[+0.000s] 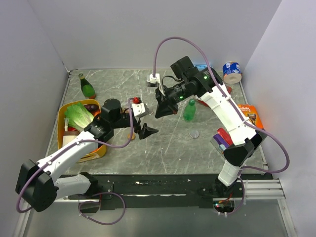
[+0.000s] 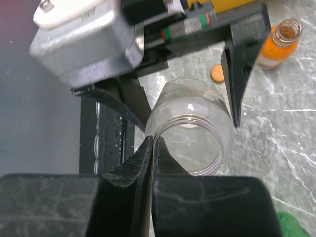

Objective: Screw on the bottle caps

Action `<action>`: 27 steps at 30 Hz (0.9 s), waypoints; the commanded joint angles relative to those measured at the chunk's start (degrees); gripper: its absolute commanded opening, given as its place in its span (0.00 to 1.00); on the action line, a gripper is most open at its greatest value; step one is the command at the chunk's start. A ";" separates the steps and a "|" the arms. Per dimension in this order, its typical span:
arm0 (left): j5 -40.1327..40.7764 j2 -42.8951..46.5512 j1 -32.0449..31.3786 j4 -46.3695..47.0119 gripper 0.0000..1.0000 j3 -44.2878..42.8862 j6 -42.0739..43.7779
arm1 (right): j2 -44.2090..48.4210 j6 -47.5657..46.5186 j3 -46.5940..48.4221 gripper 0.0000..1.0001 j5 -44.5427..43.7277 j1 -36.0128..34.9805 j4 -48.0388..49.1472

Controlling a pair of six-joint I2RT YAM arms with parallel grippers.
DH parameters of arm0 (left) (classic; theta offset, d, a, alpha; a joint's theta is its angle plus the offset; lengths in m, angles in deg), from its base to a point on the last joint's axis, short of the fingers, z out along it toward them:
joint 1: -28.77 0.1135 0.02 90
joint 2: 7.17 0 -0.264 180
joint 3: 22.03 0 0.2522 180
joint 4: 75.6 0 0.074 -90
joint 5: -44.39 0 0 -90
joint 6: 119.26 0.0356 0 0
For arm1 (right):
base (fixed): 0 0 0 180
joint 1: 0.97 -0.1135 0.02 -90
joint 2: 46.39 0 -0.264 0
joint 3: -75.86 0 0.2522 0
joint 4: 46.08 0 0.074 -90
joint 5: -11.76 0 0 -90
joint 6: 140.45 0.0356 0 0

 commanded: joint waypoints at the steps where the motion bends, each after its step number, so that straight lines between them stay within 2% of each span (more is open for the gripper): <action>1: -4.35 -1.85 -0.70 -0.39 0.93 -3.40 0.29 | 0.04 0.42 1.88 0.00 2.83 -0.34 0.44; 11: -5.06 -1.59 -0.61 -1.19 0.69 -3.23 0.20 | 0.65 0.06 1.00 0.00 2.75 -0.34 0.27; 14: -4.79 -1.59 -0.70 -1.01 0.59 -3.23 0.20 | 0.57 0.33 1.00 0.31 1.70 -0.34 0.00; 16: -4.18 -1.24 -0.70 -1.19 0.54 -2.97 0.29 | 1.35 0.07 1.78 0.58 0.21 -0.25 -0.26; 20: -2.69 0.34 -0.61 -1.89 0.52 -1.12 0.03 | 8.09 -0.73 1.18 0.82 -2.16 1.33 2.70; 21: -2.33 0.61 -0.61 -2.24 0.51 -0.42 0.11 | 10.30 0.06 -0.74 0.94 -3.48 2.37 4.82; 23: -1.28 1.66 -0.26 -3.99 0.30 0.20 1.16 | 17.74 0.07 -9.17 0.98 -6.03 3.52 12.00; 24: -1.01 2.01 -0.26 -4.78 0.22 0.81 1.69 | 20.14 -0.54 -12.50 0.98 -7.09 4.14 14.57; 25: -0.75 2.71 -0.26 -5.40 0.09 1.16 2.31 | 22.34 -1.33 -19.06 0.98 -8.05 5.19 16.42; 26: -0.05 3.07 -0.17 -5.93 0.03 1.43 3.71 | 25.76 -5.26 -22.17 0.96 -8.59 5.55 17.48; 27: 0.22 3.42 -0.17 -7.59 0.01 1.87 4.33 | 27.27 -7.82 -25.25 0.89 -10.50 5.90 18.62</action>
